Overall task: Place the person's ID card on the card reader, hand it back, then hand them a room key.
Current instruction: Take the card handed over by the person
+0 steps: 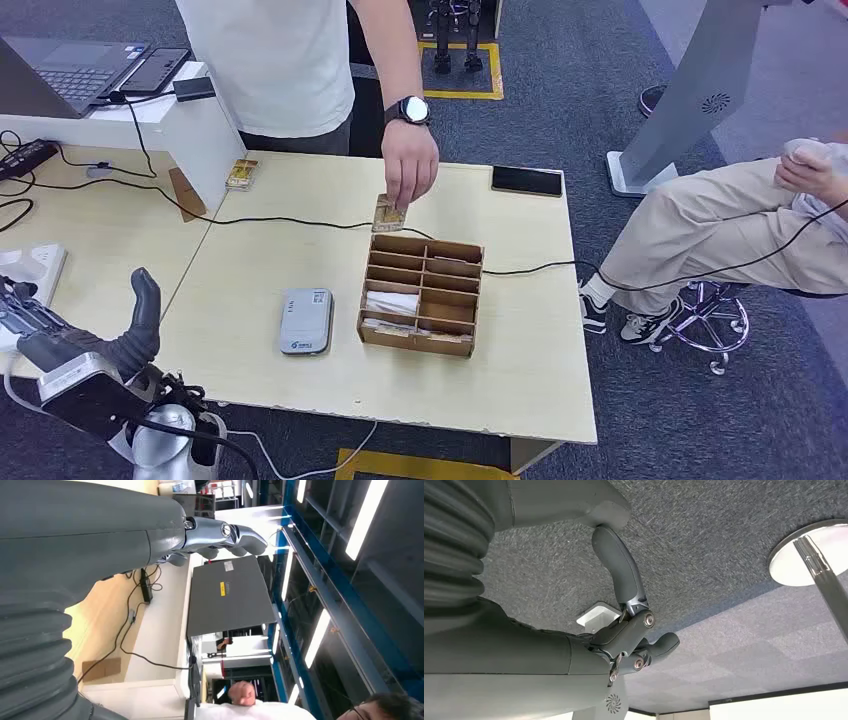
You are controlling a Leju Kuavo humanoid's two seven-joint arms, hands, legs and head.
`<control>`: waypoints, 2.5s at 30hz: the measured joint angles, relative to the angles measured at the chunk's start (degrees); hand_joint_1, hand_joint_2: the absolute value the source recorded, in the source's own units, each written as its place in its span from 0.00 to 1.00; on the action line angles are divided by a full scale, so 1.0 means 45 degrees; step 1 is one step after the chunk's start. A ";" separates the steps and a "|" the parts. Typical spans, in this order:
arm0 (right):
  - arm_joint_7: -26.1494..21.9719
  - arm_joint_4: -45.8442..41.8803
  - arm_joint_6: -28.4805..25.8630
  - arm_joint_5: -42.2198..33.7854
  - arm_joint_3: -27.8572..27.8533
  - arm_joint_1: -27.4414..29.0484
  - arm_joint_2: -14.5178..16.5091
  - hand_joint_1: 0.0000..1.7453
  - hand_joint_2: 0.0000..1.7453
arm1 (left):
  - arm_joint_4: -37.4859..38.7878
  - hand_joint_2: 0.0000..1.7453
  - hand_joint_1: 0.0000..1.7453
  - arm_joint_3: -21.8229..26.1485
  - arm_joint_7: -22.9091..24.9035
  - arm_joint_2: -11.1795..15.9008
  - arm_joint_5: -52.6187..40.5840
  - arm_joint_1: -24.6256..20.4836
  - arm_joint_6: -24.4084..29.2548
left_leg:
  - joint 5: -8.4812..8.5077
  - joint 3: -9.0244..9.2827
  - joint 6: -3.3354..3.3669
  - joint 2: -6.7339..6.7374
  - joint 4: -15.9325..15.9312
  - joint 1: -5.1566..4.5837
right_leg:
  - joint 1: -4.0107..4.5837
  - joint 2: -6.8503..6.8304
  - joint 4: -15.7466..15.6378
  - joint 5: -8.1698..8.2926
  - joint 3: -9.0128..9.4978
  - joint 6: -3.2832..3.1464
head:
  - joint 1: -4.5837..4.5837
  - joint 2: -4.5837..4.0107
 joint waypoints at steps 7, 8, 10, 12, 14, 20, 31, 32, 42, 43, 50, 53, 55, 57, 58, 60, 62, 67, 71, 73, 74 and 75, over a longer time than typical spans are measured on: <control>-0.0317 0.0108 0.0000 0.0396 0.0002 -0.0003 0.0000 0.00 1.00 | 0.0212 1.00 0.00 0.0000 0.0000 0.0000 -0.3260 -0.0041 0.0000 | 0.0000 0.0004 0.0000 0.0003 0.0000 -0.0001 | -0.0001 0.0003 0.0000 0.0000 -0.0001 0.0000 | -0.0001 0.0000; -0.0332 0.0132 0.0000 0.0418 0.0002 -0.0003 0.0000 0.00 1.00 | 0.0272 1.00 0.00 0.0000 0.0000 0.0000 -0.3421 -0.0047 0.0000 | 0.0000 0.0004 0.0000 0.0004 0.0000 -0.0001 | -0.0001 0.0004 0.0000 0.0000 -0.0001 0.0000 | -0.0001 0.0000; -0.0341 0.0168 0.0000 0.0422 0.0002 -0.0003 0.0000 0.00 1.00 | 0.0353 1.00 0.00 0.0000 0.0000 0.0000 -0.3536 -0.0055 0.0000 | 0.0000 0.0005 0.0000 0.0004 0.0000 -0.0001 | 0.0000 0.0005 0.0000 0.0000 -0.0002 0.0000 | -0.0001 0.0000; -0.0352 0.0199 0.0000 0.0431 0.0002 -0.0004 0.0000 0.00 1.00 | 0.0433 0.50 0.00 0.0000 0.0000 0.0000 -0.3719 -0.0066 0.0000 | 0.0000 0.0005 0.0000 0.0004 0.0000 -0.0001 | 0.0000 0.0004 0.0000 0.0000 -0.0001 0.0000 | 0.0000 -0.0001; -0.0390 0.0233 0.0000 0.0458 0.0002 -0.0004 0.0000 0.00 1.00 | 0.0528 0.00 0.00 0.0000 0.0000 0.0000 -0.4060 -0.0084 0.0000 | 0.0000 0.0005 0.0000 0.0004 0.0000 0.0000 | 0.0000 0.0004 0.0000 0.0000 -0.0002 0.0000 | 0.0000 -0.0001; -0.0496 0.0332 0.0000 0.0599 0.0002 -0.0004 0.0000 0.00 1.00 | 0.0894 0.00 0.00 0.0000 0.0018 0.0000 -0.4717 -0.0153 0.0000 | 0.0000 0.0005 0.0000 0.0004 0.0000 -0.0001 | 0.0000 0.0005 0.0000 0.0000 -0.0002 0.0000 | 0.0000 0.0000; -0.0503 0.0349 0.0000 0.0579 0.0002 -0.0004 0.0000 0.00 1.00 | 0.1296 0.00 0.00 0.0000 0.0019 0.0005 -0.4637 -0.0207 0.0005 | 0.0000 0.0004 0.0000 0.0004 0.0000 -0.0001 | 0.0000 0.0005 0.0000 0.0000 -0.0002 0.0000 | 0.0000 0.0000; -0.0503 0.0350 0.0000 0.0577 0.0002 -0.0004 0.0000 0.00 1.00 | 0.1316 0.00 0.00 0.0000 0.0019 0.0005 -0.4632 -0.0209 0.0005 | 0.0000 0.0004 0.0000 0.0004 0.0000 -0.0001 | 0.0000 0.0005 0.0000 0.0000 -0.0002 0.0000 | -0.0001 0.0000; -0.0586 0.0431 -0.0001 0.0611 0.0002 -0.0005 0.0000 0.00 1.00 | 0.1376 0.00 0.00 0.0000 0.0019 0.0005 -0.4987 -0.0222 0.0007 | 0.0000 0.0004 0.0000 0.0004 0.0000 0.0000 | 0.0000 0.0005 0.0000 0.0000 -0.0002 0.0000 | 0.0000 -0.0001; -0.0611 0.0438 -0.0001 0.0636 0.0002 -0.0005 0.0000 0.00 1.00 | 0.1373 0.00 0.00 0.0001 0.0019 0.0005 -0.5193 -0.0224 0.0007 | 0.0000 0.0004 0.0000 0.0004 0.0000 -0.0001 | 0.0000 0.0005 0.0000 0.0000 -0.0002 0.0000 | 0.0001 -0.0001; -0.0722 0.0476 -0.0001 0.0683 0.0002 -0.0007 0.0000 0.00 1.00 | 0.1370 0.00 0.00 0.0018 0.0019 0.0005 -0.5811 -0.0226 0.0019 | 0.0000 0.0005 0.0000 0.0004 0.0000 -0.0001 | 0.0000 0.0005 0.0000 0.0000 -0.0002 0.0000 | 0.0001 -0.0002; -0.0722 0.0486 0.0000 0.0683 0.0002 -0.0008 0.0000 0.00 1.00 | 0.1370 0.00 0.00 0.0028 0.0019 0.0005 -0.5824 -0.0227 0.0019 | 0.0000 0.0005 0.0000 0.0004 0.0000 0.0000 | 0.0000 0.0005 0.0000 0.0000 -0.0002 0.0000 | 0.0000 0.0000; -0.0734 0.0494 -0.0001 0.0685 0.0002 -0.0009 0.0000 0.00 1.00 | 0.1371 0.00 0.00 0.0051 0.0019 0.0005 -0.5942 -0.0234 0.0019 | 0.0000 0.0005 0.0000 0.0004 0.0000 0.0000 | 0.0000 0.0005 0.0000 0.0000 -0.0002 0.0000 | 0.0000 0.0000; -0.0762 0.0516 -0.0001 0.0700 0.0002 -0.0011 0.0000 0.00 1.00 | 0.1379 0.00 0.00 0.0117 0.0019 0.0005 -0.6242 -0.0272 0.0019 | 0.0000 0.0005 0.0000 0.0004 0.0000 0.0000 | 0.0000 0.0005 0.0000 0.0000 -0.0004 0.0000 | 0.0001 0.0000; -0.0777 0.0531 -0.0001 0.0717 0.0002 -0.0013 0.0000 0.00 1.00 | 0.1411 0.00 0.00 0.0157 0.0019 0.0005 -0.6439 -0.0326 0.0019 | 0.0000 0.0005 0.0000 0.0003 0.0000 0.0000 | 0.0000 0.0005 0.0000 0.0000 -0.0004 0.0000 | 0.0000 0.0000; -0.0807 0.0557 0.0000 0.0791 0.0002 -0.0016 0.0000 0.00 1.00 | 0.1583 0.00 0.00 0.0223 0.0023 0.0005 -0.6972 -0.0489 0.0019 | 0.0000 0.0006 0.0000 0.0002 0.0000 0.0000 | 0.0000 0.0004 0.0000 0.0000 -0.0001 0.0000 | 0.0001 0.0000; -0.0872 0.0594 -0.0001 0.0889 0.0002 -0.0020 0.0000 0.00 1.00 | 0.1817 0.00 0.00 0.0274 0.0075 0.0005 -0.7874 -0.0652 0.0019 | 0.0001 0.0007 0.0000 0.0002 0.0000 0.0000 | 0.0000 0.0006 0.0000 0.0001 0.0002 -0.0001 | 0.0001 0.0000; -0.1032 0.0706 0.0000 0.1152 0.0002 -0.0028 0.0000 0.00 1.00 | 0.2174 0.00 0.00 0.0375 0.0583 0.0005 -1.0321 -0.1035 0.0022 | 0.0001 0.0008 0.0000 0.0005 0.0000 -0.0001 | -0.0001 0.0006 0.0000 0.0002 0.0002 -0.0002 | 0.0001 0.0000; -0.1110 0.0777 0.0000 0.1279 0.0002 -0.0034 0.0000 0.00 1.00 | 0.2462 0.00 0.00 0.0403 0.1274 0.0005 -1.1355 -0.1336 0.0024 | 0.0001 0.0006 0.0000 0.0005 0.0000 -0.0001 | 0.0000 0.0005 0.0000 0.0002 0.0000 -0.0002 | -0.0001 0.0000; -0.1174 0.0795 0.0000 0.1331 0.0002 -0.0037 0.0000 0.00 1.00 | 0.2636 0.00 0.00 0.0431 0.1544 0.0001 -1.1829 -0.1541 0.0027 | 0.0001 0.0005 0.0000 0.0004 0.0000 0.0000 | 0.0000 0.0004 0.0000 0.0002 0.0000 -0.0002 | -0.0002 0.0000; -0.1201 0.0806 0.0000 0.1343 0.0002 -0.0039 0.0000 0.00 1.00 | 0.2732 0.00 0.00 0.0466 0.1646 -0.0002 -1.2064 -0.1670 0.0028 | 0.0001 0.0005 0.0000 0.0004 0.0000 0.0000 | 0.0000 0.0004 0.0000 0.0002 0.0000 -0.0002 | -0.0001 0.0000; -0.1219 0.0821 0.0000 0.1352 0.0002 -0.0041 0.0000 0.00 1.00 | 0.2833 0.00 0.00 0.0511 0.1728 -0.0008 -1.2301 -0.1804 0.0029 | 0.0001 0.0005 0.0000 0.0003 0.0000 0.0000 | 0.0000 0.0004 0.0000 0.0002 0.0001 -0.0002 | -0.0001 0.0000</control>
